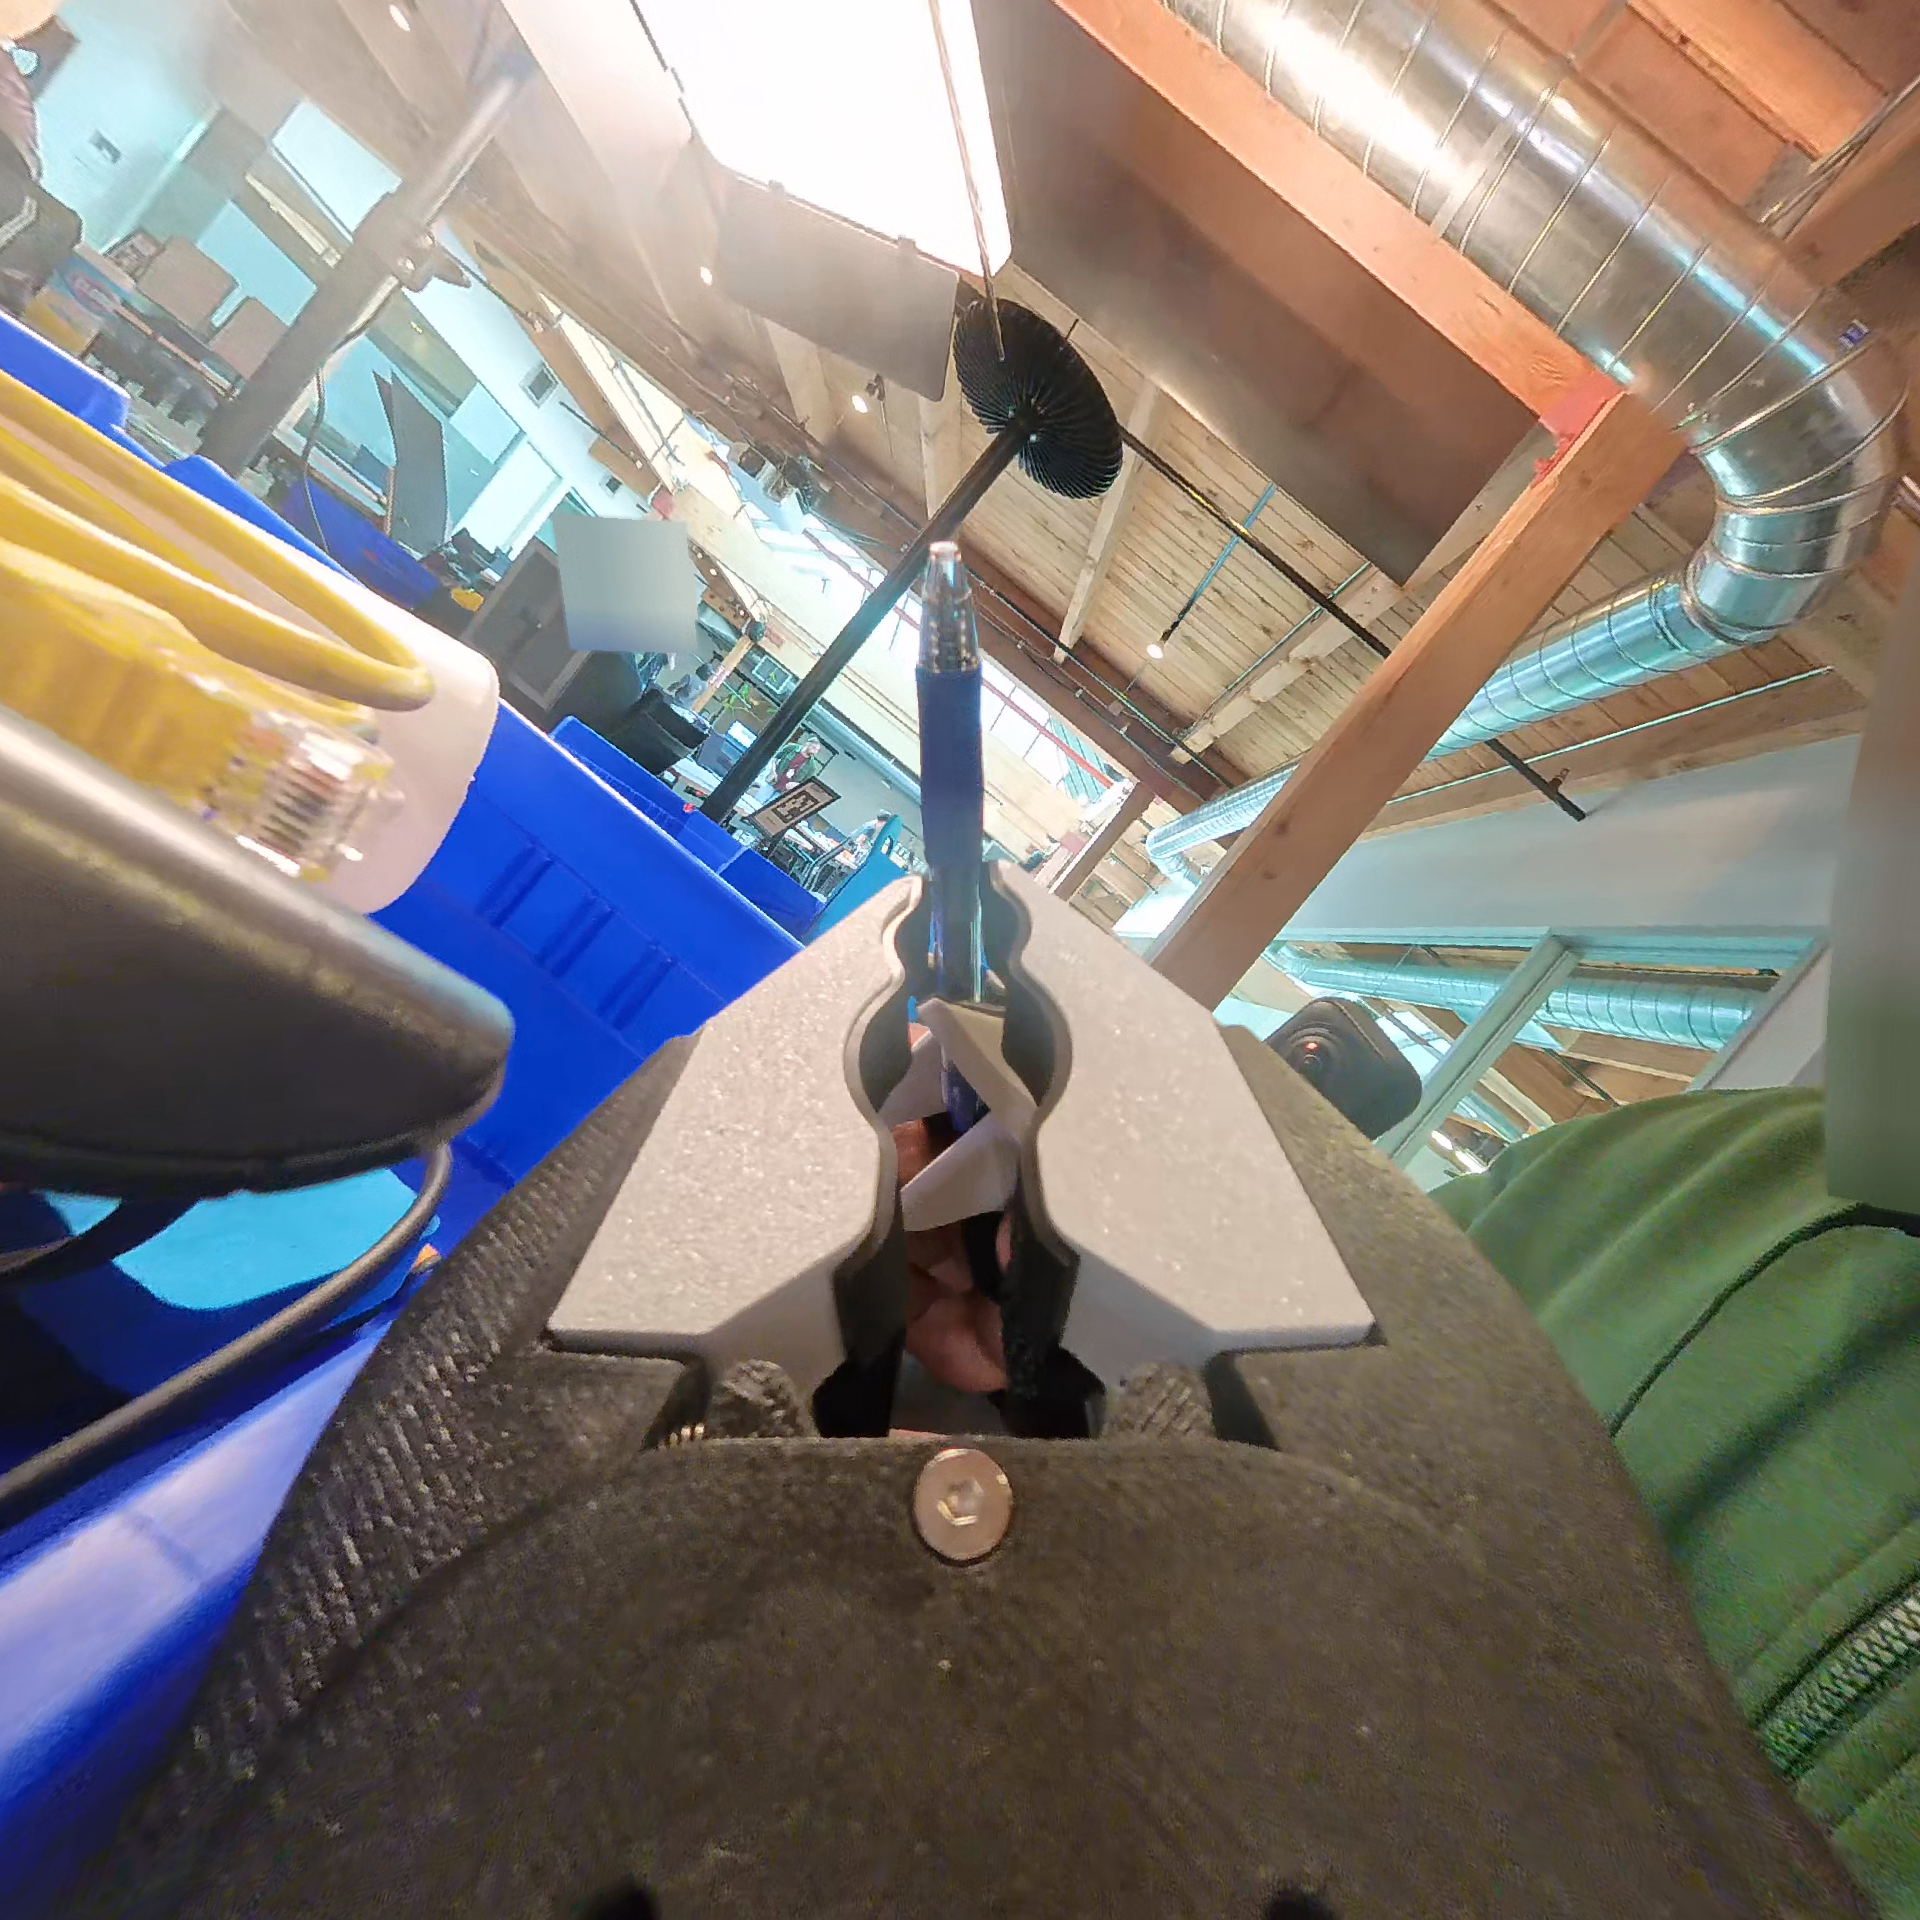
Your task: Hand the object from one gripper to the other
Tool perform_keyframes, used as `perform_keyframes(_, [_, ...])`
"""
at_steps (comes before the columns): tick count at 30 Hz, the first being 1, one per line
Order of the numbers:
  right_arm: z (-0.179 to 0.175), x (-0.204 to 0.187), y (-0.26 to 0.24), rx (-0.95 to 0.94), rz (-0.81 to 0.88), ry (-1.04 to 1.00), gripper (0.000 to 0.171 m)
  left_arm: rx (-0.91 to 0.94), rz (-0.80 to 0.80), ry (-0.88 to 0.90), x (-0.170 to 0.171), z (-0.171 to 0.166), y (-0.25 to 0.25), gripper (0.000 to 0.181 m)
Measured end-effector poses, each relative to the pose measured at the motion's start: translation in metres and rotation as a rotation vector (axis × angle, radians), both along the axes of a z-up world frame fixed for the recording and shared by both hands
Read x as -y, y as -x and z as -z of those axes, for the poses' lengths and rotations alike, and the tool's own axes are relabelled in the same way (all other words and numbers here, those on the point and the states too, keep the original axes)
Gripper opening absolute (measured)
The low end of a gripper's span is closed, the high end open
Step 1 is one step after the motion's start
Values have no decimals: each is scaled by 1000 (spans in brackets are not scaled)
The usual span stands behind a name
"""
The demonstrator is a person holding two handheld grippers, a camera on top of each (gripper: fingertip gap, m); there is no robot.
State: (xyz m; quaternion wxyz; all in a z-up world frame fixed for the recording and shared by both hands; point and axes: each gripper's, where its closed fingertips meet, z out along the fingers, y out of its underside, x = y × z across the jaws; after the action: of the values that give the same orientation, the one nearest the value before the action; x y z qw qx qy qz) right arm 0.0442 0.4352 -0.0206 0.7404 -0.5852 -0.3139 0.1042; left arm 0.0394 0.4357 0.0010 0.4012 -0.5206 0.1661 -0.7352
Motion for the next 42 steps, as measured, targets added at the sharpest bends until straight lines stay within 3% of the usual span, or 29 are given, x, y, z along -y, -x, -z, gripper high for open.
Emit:
perform_keyframes(4, [3, -4, -8, 39, 49, 8, 11, -54, -81, -36, -7, -1, 3, 33])
perform_keyframes(9, [1, 2, -9, 126, 49, -78, 11, -180, -154, -79, -15, 7, 1, 48])
perform_keyframes(12, [2, 12, 0, 196, 14, -148, 11, -156, -102, -53, -9, 7, -2, 43])
perform_keyframes(15, [4, 12, 1, 239, 33, -171, 11, -134, -57, -78, -1, 5, -3, 15])
perform_keyframes(28, [6, 3, -11, 194, 64, -90, 18, -195, -294, -287, -15, -19, 23, 11])
perform_keyframes(36, [5, 3, -12, 193, 76, -86, 17, -471, -158, -316, -12, -9, 20, 11])
perform_keyframes(42, [7, 3, -11, 189, 75, -75, 17, -323, -173, -358, -22, -66, 93, 12])
